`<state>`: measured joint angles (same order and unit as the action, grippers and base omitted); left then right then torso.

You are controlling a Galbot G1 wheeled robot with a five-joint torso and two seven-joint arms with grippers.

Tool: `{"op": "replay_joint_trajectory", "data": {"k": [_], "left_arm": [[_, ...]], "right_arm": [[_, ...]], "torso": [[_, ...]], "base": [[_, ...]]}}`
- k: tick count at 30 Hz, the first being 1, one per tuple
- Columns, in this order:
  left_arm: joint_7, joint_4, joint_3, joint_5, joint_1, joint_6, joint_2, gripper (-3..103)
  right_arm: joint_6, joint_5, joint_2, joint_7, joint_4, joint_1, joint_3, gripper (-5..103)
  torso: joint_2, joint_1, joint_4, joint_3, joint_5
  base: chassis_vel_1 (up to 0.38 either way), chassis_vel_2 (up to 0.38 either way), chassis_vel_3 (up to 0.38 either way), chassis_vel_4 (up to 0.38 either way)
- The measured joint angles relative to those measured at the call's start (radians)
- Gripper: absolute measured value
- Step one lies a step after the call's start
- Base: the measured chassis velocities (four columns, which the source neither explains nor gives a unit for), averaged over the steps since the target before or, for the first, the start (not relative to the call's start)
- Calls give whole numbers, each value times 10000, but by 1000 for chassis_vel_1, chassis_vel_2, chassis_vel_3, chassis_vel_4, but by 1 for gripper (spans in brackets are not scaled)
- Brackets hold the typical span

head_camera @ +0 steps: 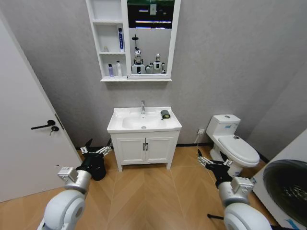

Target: Move facial cleanser and shampoo from washbasin to cabinet, then wipe washbasin with towel.

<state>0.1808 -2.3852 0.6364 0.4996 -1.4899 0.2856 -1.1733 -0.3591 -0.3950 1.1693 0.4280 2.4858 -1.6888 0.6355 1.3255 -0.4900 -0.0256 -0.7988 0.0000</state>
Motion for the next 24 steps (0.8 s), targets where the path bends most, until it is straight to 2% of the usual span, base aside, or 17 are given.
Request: {"op": "replay_joint_trajectory", "data": {"k": [13, 24], "left_arm": [[-2, -27, -1, 13, 16, -15, 32, 100], [-15, 27, -6, -19, 38, -214, -2, 100]], "right_arm": [[187, -98, -13, -106, 27, -62, -23, 100], [199, -97, 35, -169, -12, -41, -35, 100]], "torso": [[11, 19, 1, 7, 1], [-1, -3, 0, -1, 1]], "base": [[149, -146, -134, 145], [-17, 8, 18, -8]]}}
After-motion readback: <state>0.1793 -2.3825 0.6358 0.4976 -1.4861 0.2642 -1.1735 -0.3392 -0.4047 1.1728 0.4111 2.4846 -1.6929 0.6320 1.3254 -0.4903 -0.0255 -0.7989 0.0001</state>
